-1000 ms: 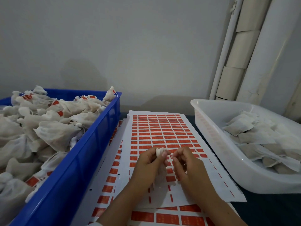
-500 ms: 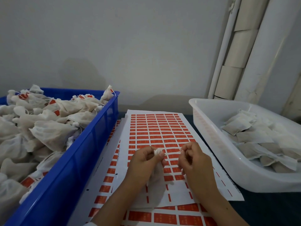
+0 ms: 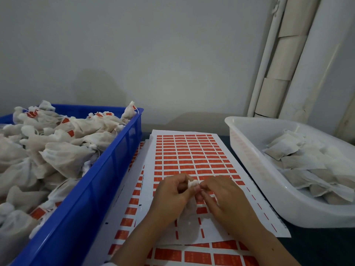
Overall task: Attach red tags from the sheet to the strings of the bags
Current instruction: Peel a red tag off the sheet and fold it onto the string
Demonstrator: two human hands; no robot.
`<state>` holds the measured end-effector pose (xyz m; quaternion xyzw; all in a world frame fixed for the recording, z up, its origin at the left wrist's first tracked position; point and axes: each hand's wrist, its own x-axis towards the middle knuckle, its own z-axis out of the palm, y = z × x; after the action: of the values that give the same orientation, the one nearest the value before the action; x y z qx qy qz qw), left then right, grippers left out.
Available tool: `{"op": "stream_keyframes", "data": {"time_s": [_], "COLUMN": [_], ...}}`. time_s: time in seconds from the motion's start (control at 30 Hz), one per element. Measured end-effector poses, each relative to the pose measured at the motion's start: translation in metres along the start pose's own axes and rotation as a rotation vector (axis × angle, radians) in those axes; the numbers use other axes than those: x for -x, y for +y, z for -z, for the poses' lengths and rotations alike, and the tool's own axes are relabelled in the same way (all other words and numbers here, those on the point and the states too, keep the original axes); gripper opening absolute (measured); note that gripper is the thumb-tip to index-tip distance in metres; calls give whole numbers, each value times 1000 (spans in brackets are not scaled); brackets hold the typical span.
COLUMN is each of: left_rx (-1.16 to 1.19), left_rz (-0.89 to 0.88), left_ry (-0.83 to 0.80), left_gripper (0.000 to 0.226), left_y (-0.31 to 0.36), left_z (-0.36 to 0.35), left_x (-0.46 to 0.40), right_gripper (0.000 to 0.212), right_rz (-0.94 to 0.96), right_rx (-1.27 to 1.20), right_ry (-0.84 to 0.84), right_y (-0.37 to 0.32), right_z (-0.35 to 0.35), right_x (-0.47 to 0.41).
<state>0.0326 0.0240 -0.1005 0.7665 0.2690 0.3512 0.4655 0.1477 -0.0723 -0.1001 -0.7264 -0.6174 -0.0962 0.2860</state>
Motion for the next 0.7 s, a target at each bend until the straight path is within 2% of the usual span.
{"op": "stream_keyframes", "data": {"time_s": [0.07, 0.23, 0.4, 0.57, 0.7], "left_rx": [-3, -22, -48, -33, -48], "left_rz": [-22, -48, -53, -53, -66], "left_ry": [-13, -18, -6, 1, 3], "left_gripper": [8, 5, 6, 4, 4], "left_y": [0, 0, 0, -1, -2], "left_z": [0, 1, 0, -2, -2], "left_x": [1, 1, 0, 1, 1], "right_gripper": [25, 27, 10, 19, 13], "right_rz": [13, 35, -12, -38, -57], "right_rx": [-36, -60, -70, -58, -116], "right_ry": [-2, -55, -96, -89, -82], "right_y": [2, 0, -1, -1, -1], "right_z": [2, 5, 7, 4, 2], "right_x": [0, 0, 0, -1, -1]}}
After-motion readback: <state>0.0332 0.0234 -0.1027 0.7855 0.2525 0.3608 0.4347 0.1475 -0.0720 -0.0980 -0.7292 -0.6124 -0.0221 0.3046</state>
